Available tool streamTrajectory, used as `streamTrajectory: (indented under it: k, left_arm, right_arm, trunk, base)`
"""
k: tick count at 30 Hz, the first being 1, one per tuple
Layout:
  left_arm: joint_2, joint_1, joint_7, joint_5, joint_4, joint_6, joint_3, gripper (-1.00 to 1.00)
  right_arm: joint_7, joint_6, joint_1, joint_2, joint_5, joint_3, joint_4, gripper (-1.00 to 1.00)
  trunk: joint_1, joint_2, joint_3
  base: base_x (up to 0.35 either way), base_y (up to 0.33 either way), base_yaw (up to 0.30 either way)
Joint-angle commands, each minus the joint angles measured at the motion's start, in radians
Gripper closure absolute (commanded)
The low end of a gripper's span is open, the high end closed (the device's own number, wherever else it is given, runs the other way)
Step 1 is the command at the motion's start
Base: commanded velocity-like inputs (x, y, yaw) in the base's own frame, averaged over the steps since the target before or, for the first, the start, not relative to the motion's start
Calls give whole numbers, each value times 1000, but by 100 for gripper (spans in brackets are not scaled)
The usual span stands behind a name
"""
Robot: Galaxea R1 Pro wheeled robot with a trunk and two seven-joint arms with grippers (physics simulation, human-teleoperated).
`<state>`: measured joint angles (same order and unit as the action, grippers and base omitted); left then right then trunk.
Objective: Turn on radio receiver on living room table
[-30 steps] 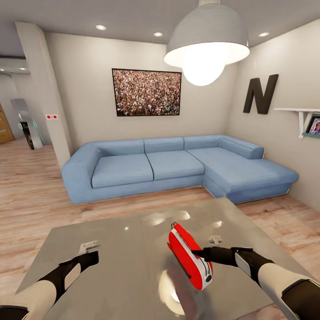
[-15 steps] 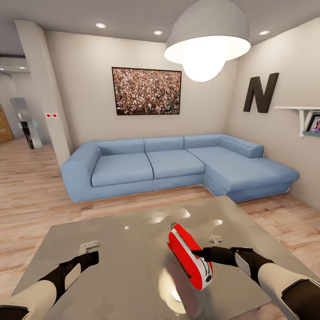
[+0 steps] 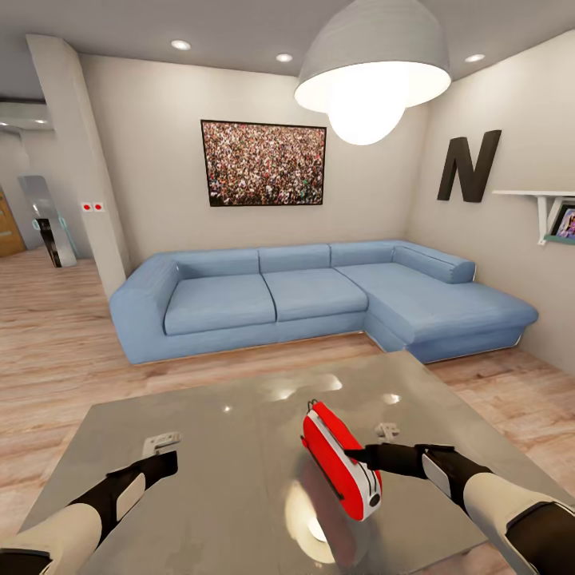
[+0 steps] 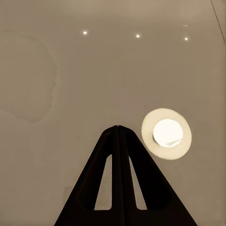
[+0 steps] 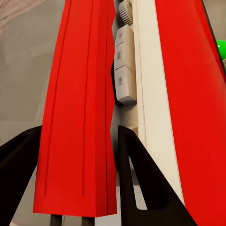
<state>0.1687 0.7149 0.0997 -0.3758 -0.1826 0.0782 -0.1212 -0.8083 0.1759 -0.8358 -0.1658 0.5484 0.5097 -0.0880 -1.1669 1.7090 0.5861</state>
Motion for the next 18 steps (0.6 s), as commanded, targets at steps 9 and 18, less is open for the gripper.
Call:
streamTrajectory:
  k: [9, 18]
  left_arm:
    - [0, 0, 0, 0, 0, 0, 0, 100]
    - [0, 0, 0, 0, 0, 0, 0, 100]
  right_arm:
    - [0, 1, 0, 0, 4, -10, -1, 100]
    - [0, 1, 0, 0, 4, -10, -1, 100]
  trunk:
    - [0, 0, 0]
    - [-15, 28, 12]
  base:
    - [0, 0, 0]
    - [0, 0, 0]
